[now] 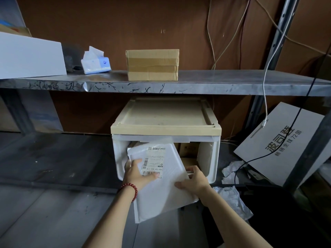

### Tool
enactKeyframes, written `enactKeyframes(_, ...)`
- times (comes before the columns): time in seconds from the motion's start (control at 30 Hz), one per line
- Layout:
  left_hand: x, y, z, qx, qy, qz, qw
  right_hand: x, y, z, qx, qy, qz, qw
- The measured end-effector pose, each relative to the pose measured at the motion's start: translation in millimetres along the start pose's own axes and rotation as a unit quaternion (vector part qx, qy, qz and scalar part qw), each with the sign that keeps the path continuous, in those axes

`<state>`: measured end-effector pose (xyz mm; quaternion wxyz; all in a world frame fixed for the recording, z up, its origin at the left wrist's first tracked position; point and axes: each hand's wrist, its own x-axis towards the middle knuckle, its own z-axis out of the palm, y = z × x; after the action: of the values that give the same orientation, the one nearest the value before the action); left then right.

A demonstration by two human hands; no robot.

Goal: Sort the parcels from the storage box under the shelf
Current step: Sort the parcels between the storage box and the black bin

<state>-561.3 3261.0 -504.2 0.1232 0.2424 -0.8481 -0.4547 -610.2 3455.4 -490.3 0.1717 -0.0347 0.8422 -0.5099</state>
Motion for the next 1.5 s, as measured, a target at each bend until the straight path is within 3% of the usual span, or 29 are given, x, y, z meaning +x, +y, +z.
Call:
enactKeyframes(0.1,0,-4,2,-0.001,-0.017,-0.026,0.999,0,-1,-2,0.112,-0.002,0.013,0.994)
enactKeyframes(0.33,7,-1,-10,-0.203,-0.066,-0.159,0.964,-5,0,-14,0.267,-0.066,0.152,0.949)
enactKeyframes(0.43,6,1,-13,-0.313,-0.05,-0.205,0.926,-2,2,-20,0.344,-0.066,0.152,0.924)
enactKeyframes(0.53,0,4,-15,-0.345,-0.048,-0.228,0.909,-4,1,-23,0.387,-0.107,0.113,0.909)
enactKeyframes(0.63,-4,7,-19,-0.353,-0.059,-0.221,0.907,-8,0,-20,0.345,-0.134,0.056,0.927)
enactKeyframes(0.73,-9,7,-23,-0.337,-0.074,-0.196,0.918,-6,4,-12,0.204,0.002,0.013,0.979)
enactKeyframes(0.83,-9,4,-26,-0.306,-0.09,-0.181,0.93,0,7,-11,0.093,0.078,-0.025,0.992)
enactKeyframes(0.93,-9,4,-25,-0.239,-0.087,-0.161,0.954,4,7,-8,0.108,0.107,-0.039,0.988)
enactKeyframes(1.03,-6,-7,-20,-0.133,-0.058,-0.082,0.986,4,5,-3,0.156,0.127,-0.058,0.978)
enactKeyframes(1.13,-3,-13,-15,-0.069,-0.054,-0.064,0.994,4,3,-2,0.179,0.165,-0.07,0.967)
enactKeyframes(1.33,9,-15,-7,-0.092,-0.069,-0.067,0.991,13,7,3,0.149,0.095,0.021,0.984)
enactKeyframes(1.5,22,-11,-4,-0.073,-0.036,-0.076,0.994,22,14,7,0.143,0.023,0.096,0.985)
